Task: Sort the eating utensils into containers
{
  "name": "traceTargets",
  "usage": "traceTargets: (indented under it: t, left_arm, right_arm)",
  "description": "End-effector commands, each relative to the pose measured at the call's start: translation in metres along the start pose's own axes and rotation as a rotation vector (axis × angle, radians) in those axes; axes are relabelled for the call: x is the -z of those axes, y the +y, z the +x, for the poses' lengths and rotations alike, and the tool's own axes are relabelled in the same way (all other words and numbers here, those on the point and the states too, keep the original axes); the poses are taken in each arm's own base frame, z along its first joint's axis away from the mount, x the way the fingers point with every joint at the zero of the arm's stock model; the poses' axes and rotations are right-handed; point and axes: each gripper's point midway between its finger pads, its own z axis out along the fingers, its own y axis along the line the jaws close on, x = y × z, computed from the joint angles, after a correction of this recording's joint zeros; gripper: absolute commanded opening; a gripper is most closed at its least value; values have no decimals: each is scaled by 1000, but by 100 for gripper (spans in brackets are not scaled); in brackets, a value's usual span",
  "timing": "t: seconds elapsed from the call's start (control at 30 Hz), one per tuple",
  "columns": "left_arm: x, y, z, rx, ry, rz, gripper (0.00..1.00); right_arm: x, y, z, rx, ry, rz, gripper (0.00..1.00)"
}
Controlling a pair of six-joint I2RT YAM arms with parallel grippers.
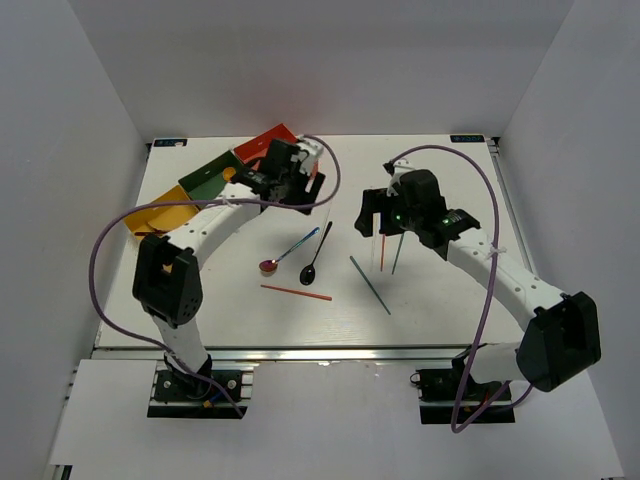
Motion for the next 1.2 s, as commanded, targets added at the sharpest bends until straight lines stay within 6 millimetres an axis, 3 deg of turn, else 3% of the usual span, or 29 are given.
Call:
traceTargets:
  t: [0.0,0.3,0.43,0.53,0.63,0.67,0.8,0.87,0.93,1.03,1.13,1.17]
  left_arm:
    - [-20,-7,60,-67,192,37,86]
    - [-58,-24,120,-71,345,98,77]
    - [-60,-24,141,-70,399,90,71]
    - [-59,-19,158,-70,433,56,60]
    - [-61,-15,173,-72,459,35,59]
    - [-62,-16,174,-70,462,35,48]
    - [-60,-18,188,-61,501,50,43]
    - [-57,-22,200,-50,517,70,36]
    - [-56,-24,209,-48,546,75,23]
    - [-54,-31,216,-28,582,113,0]
    - [-46,-27,204,-18,553,83,0]
    - [-43,-15,197,-21,537,14,0]
  right_arm:
    - [15,8,-13,-1,-54,-32,88]
    - [26,11,-10,43,-77,-63,88]
    - [28,12,-8,48,-83,-72,88]
    - [28,13,-7,49,-85,-81,88]
    - [30,16,-9,52,-94,-97,88]
    - [31,17,-10,53,-104,-102,88]
    - [33,18,-11,55,-113,-106,88]
    - [34,19,-12,55,-118,-110,88]
    - [36,21,-14,57,-126,-119,88]
    - [38,23,-16,56,-135,-128,88]
    - [42,23,-19,58,-149,-127,88]
    - [42,23,-19,58,-151,-127,88]
